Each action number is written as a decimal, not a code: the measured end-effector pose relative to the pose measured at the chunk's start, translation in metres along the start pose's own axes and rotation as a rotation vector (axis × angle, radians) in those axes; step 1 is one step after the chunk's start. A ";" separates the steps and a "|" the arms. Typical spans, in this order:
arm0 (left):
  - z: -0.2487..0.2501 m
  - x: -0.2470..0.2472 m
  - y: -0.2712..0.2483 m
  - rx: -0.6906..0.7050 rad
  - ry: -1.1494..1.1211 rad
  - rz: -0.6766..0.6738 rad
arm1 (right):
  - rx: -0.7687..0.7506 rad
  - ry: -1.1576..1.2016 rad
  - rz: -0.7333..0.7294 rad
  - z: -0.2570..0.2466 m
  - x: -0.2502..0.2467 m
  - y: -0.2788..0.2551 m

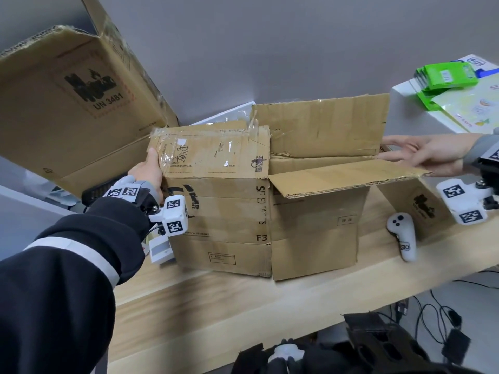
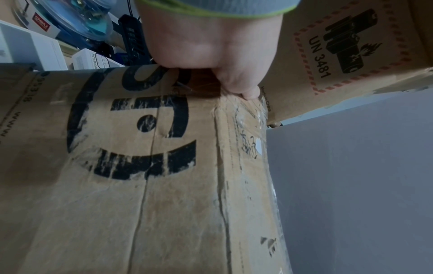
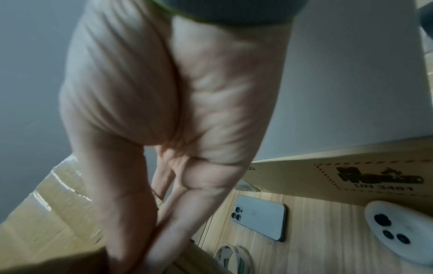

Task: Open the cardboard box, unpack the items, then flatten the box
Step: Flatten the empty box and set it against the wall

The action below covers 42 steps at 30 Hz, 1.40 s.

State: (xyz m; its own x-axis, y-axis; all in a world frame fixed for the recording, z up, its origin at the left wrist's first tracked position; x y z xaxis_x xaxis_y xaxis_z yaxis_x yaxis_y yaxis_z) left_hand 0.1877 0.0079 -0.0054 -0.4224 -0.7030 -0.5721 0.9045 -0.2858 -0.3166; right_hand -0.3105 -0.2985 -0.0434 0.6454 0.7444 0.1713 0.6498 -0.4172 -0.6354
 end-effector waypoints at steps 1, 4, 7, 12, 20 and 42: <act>0.001 0.000 0.000 0.004 0.006 0.014 | -0.018 0.005 -0.032 -0.002 0.002 -0.001; -0.003 -0.005 -0.002 -0.024 0.010 0.078 | -0.059 -0.028 -0.102 -0.003 0.012 -0.006; -0.002 -0.003 -0.006 -0.041 -0.015 0.095 | -0.162 0.012 -0.024 -0.008 0.011 0.000; 0.001 0.006 -0.012 -0.072 -0.164 0.083 | -0.187 -0.120 0.121 -0.008 0.002 0.019; 0.001 -0.006 -0.013 -0.070 -0.175 0.134 | -0.225 -0.266 0.137 -0.011 0.003 0.035; 0.102 0.078 -0.097 0.308 0.092 -0.663 | -0.287 -0.348 0.512 -0.038 -0.002 0.041</act>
State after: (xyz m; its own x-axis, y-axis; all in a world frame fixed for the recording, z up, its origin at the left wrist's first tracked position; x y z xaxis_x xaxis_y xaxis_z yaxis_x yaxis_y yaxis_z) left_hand 0.0730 -0.0851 0.0578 -0.8772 -0.2655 -0.4000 0.4275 -0.8110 -0.3993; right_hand -0.2695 -0.3371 -0.0409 0.7646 0.5205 -0.3802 0.4087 -0.8476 -0.3384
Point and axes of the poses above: each hand's wrist, its own y-axis towards the middle knuckle, its own x-axis out of the palm, z = x × y, the point moved 9 cm from there along y, towards the middle knuckle, and after that the axes turned 1 degree about x, right-handed, at the moved point
